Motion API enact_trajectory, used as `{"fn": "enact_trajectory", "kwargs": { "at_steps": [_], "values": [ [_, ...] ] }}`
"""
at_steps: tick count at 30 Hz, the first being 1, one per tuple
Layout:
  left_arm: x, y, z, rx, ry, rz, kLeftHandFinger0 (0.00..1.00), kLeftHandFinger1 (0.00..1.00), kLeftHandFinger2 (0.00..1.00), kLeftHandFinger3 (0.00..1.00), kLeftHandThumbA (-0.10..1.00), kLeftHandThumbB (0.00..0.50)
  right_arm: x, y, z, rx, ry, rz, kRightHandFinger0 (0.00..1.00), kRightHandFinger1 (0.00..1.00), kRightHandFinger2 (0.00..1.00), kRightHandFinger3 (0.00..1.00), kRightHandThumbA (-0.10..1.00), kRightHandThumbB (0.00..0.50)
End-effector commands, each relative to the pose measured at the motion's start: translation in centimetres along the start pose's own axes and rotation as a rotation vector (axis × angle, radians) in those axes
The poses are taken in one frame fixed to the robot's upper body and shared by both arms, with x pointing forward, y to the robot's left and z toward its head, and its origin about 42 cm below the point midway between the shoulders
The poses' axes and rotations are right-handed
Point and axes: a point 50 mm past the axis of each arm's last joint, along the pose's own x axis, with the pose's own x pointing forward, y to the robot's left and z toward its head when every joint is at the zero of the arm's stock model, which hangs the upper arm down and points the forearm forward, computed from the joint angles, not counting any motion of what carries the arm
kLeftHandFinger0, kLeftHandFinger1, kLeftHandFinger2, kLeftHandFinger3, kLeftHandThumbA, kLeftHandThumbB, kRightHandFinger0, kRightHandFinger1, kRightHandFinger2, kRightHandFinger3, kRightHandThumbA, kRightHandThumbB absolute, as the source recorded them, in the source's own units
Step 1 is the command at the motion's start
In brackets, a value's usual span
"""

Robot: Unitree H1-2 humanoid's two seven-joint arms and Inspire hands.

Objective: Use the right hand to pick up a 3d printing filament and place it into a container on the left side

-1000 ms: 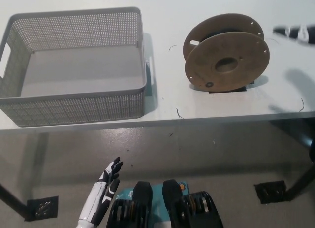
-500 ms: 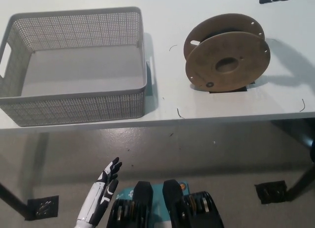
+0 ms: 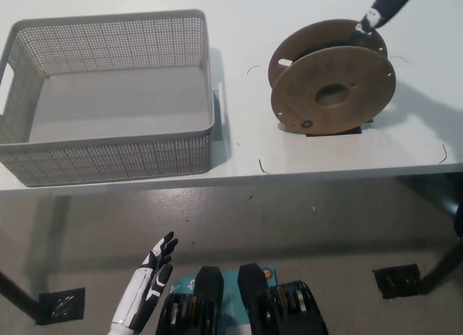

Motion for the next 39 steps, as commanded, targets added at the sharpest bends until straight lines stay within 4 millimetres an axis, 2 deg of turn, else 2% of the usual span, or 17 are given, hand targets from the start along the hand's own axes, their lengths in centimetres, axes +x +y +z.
{"fn": "enact_trajectory", "kwargs": {
  "at_steps": [1, 3, 5, 8, 11, 13, 18, 19, 21, 24, 25, 28, 32, 33, 34, 35, 39],
  "values": [
    [-0.1, 0.3, 0.4, 0.025, -0.048, -0.011, 1.0, 1.0, 1.0, 1.0, 1.0, 0.416, -0.1, -2.3, 3.2, -0.061, -0.009, 0.033, 1.0, 1.0, 1.0, 1.0, 1.0, 0.308],
    [-0.1, 0.2, 0.4, 0.03, -0.048, -0.015, 1.0, 1.0, 1.0, 1.0, 1.0, 0.424, 0.5, -2.5, 3.4, -0.052, 0.003, 0.044, 1.0, 1.0, 1.0, 1.0, 1.0, 0.3],
    [-0.2, 0.2, 0.4, 0.031, -0.048, -0.015, 1.0, 1.0, 1.0, 1.0, 1.0, 0.428, 1.1, -2.6, 3.4, -0.037, 0.018, 0.044, 1.0, 1.0, 1.0, 1.0, 1.0, 0.314],
    [-0.4, 0.2, 0.4, 0.041, -0.048, -0.018, 1.0, 1.0, 1.0, 1.0, 1.0, 0.419, 1.9, -3.0, 3.9, -0.06, 0.05, 0.048, 1.0, 1.0, 1.0, 1.0, 1.0, 0.374],
    [-0.4, 0.2, 0.4, 0.041, -0.048, -0.022, 1.0, 1.0, 1.0, 1.0, 1.0, 0.421, 2.2, -3.1, 4.1, -0.075, 0.076, 0.047, 1.0, 1.0, 1.0, 1.0, 1.0, 0.378],
    [-0.4, 0.2, 0.4, 0.04, -0.048, -0.023, 1.0, 1.0, 1.0, 1.0, 1.0, 0.42, 2.5, -3.3, 4.2, -0.115, 0.113, 0.033, 1.0, 1.0, 1.0, 1.0, 1.0, 0.418],
    [-0.7, 0.3, 0.3, 0.042, -0.044, -0.027, 1.0, 1.0, 1.0, 1.0, 1.0, 0.43, 3.4, -3.3, 3.8, -0.161, 0.218, 0.013, 1.0, 1.0, 1.0, 1.0, 1.0, 0.467],
    [-0.7, 0.3, 0.3, 0.044, -0.044, -0.028, 1.0, 1.0, 1.0, 1.0, 1.0, 0.43, 3.5, -3.3, 3.7, -0.15, 0.213, 0.014, 1.0, 1.0, 1.0, 1.0, 1.0, 0.448],
    [-0.7, 0.3, 0.3, 0.05, -0.044, -0.03, 1.0, 1.0, 1.0, 1.0, 1.0, 0.433, 3.6, -3.3, 3.7, -0.17, 0.233, 0.002, 1.0, 1.0, 1.0, 1.0, 1.0, 0.466],
    [-0.6, 0.3, 0.3, 0.048, -0.045, -0.031, 1.0, 1.0, 1.0, 1.0, 1.0, 0.439, 4.1, -3.0, 2.8, -0.17, 0.234, -0.003, 1.0, 1.0, 1.0, 1.0, 1.0, 0.443],
    [-0.6, 0.3, 0.3, 0.046, -0.046, -0.032, 1.0, 1.0, 1.0, 1.0, 1.0, 0.439, 4.3, -2.7, 2.5, -0.173, 0.225, -0.005, 1.0, 1.0, 1.0, 1.0, 1.0, 0.423],
    [-0.6, 0.4, 0.4, 0.045, -0.048, -0.033, 1.0, 1.0, 1.0, 1.0, 1.0, 0.443, 5.1, -1.3, 1.3, -0.133, 0.195, 0.092, 1.0, 1.0, 1.0, 1.0, 1.0, 0.307],
    [-0.5, 0.6, 0.4, 0.054, -0.05, -0.037, 1.0, 1.0, 1.0, 1.0, 1.0, 0.433, 5.9, -0.1, 0.4, -0.079, 0.218, 0.151, 1.0, 1.0, 1.0, 1.0, 1.0, 0.303],
    [-0.5, 0.6, 0.4, 0.055, -0.051, -0.039, 1.0, 1.0, 1.0, 1.0, 1.0, 0.429, 6.5, 0.6, 0.0, -0.108, 0.268, 0.166, 1.0, 1.0, 1.0, 1.0, 1.0, 0.352],
    [-0.5, 0.6, 0.4, 0.055, -0.051, -0.04, 1.0, 1.0, 1.0, 1.0, 1.0, 0.428, 6.6, 0.8, -0.1, -0.121, 0.282, 0.162, 1.0, 1.0, 1.0, 1.0, 1.0, 0.365],
    [-0.5, 0.7, 0.4, 0.058, -0.051, -0.04, 1.0, 1.0, 1.0, 1.0, 1.0, 0.427, 7.0, 1.2, -0.4, -0.116, 0.315, 0.155, 1.0, 1.0, 1.0, 1.0, 1.0, 0.42],
    [-0.4, 0.6, 0.4, 0.056, -0.049, -0.039, 1.0, 1.0, 1.0, 1.0, 1.0, 0.427, 8.2, 3.2, -1.7, -0.147, 0.354, 0.173, 1.0, 1.0, 1.0, 1.0, 1.0, 0.468]
  ]
}}
